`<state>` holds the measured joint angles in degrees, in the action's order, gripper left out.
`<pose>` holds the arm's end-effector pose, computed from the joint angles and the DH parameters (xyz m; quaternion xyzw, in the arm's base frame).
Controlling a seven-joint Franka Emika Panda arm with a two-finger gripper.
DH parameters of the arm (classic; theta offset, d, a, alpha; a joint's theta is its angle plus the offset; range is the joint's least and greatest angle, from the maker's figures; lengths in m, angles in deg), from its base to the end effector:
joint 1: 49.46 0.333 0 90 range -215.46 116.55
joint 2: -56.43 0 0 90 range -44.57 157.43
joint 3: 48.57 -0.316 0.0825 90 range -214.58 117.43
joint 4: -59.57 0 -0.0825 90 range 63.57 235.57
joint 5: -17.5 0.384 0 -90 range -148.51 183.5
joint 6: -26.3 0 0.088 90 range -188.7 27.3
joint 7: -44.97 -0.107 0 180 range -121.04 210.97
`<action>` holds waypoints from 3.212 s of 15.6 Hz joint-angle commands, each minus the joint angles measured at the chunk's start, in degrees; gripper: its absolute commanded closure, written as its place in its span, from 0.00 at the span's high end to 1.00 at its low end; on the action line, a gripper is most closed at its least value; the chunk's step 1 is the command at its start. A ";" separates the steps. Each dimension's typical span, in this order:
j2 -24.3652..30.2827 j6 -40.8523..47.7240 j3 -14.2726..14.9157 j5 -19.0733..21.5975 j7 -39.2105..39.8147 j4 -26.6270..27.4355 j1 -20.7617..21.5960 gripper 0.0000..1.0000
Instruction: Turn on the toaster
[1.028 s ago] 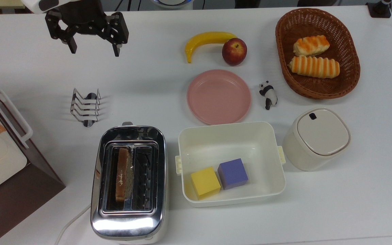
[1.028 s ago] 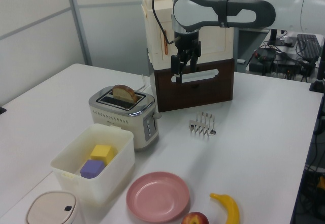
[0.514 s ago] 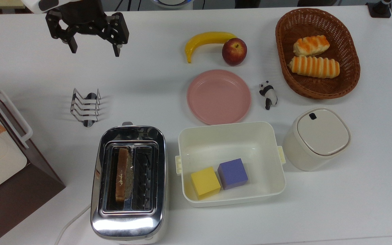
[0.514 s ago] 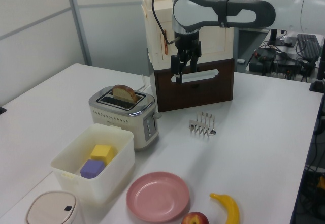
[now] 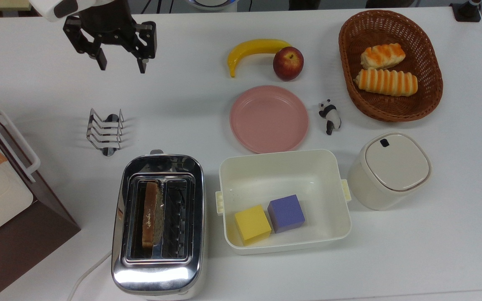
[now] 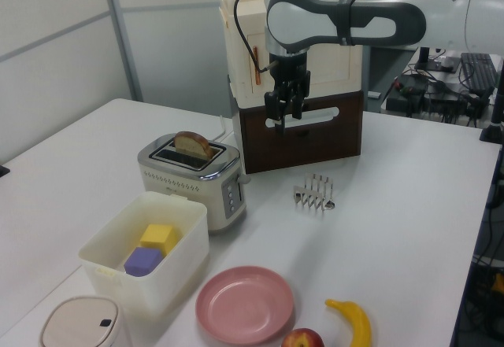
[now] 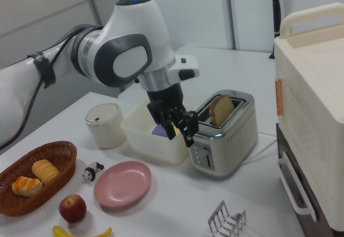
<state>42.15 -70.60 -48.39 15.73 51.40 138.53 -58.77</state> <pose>0.6314 -0.1083 0.5784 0.9990 -0.0253 0.0294 0.0200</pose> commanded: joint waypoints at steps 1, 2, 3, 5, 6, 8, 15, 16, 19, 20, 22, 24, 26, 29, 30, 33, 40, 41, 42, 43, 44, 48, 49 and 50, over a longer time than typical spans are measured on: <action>1.28 1.28 0.52 -0.44 -0.73 1.19 0.53 0.40; 1.28 1.28 0.52 -0.35 -0.73 1.10 0.44 0.29; 1.36 1.37 0.52 -0.35 -0.64 1.19 0.44 0.16; 1.28 1.37 0.52 -0.35 -0.64 1.28 0.44 0.00; 1.28 1.28 0.52 -0.35 -0.64 1.28 0.44 0.00; 0.84 0.76 0.52 0.00 -1.33 1.28 0.61 0.00; -3.63 -5.83 -0.09 0.79 -1.60 1.28 1.75 0.00; -4.08 -7.14 -0.09 0.71 -1.60 1.28 2.45 0.00; -6.10 -11.45 -0.09 1.93 -3.09 1.28 2.64 0.00; -7.24 -14.34 -0.09 2.11 -4.58 1.28 2.72 0.00; -8.82 -16.21 -0.09 2.20 -4.94 1.37 2.72 0.00; -10.76 -17.17 -0.09 2.73 -4.94 1.28 2.72 0.00; -11.55 -19.89 -0.09 2.73 -4.94 1.37 2.72 0.00; -13.66 -20.52 -0.09 2.73 -4.94 1.28 2.72 0.00; -13.75 -21.30 -0.09 2.82 -4.94 1.28 2.72 0.00; -13.93 -22.19 -0.09 4.48 -4.94 1.37 2.81 0.00; -15.77 -23.86 -0.09 4.49 -4.86 1.45 4.04 0.00; -15.95 -23.86 -0.09 4.49 -4.77 1.54 4.04 0.00; -16.30 -23.94 -0.09 4.40 -4.77 1.89 4.13 0.00; -16.39 -23.95 -0.09 4.23 -4.68 2.15 4.22 0.00; -16.39 -24.12 -0.09 4.22 -4.59 2.24 4.13 0.00; -16.83 -24.47 -0.09 4.22 -4.33 2.77 4.13 0.00; -16.83 -25.08 -0.09 4.14 -4.33 3.03 4.04 0.00; -16.92 -25.52 -0.09 4.05 -4.33 3.21 4.04 0.00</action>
<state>25.23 -93.32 -48.71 19.35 47.45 139.42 -55.24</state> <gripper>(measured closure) 0.991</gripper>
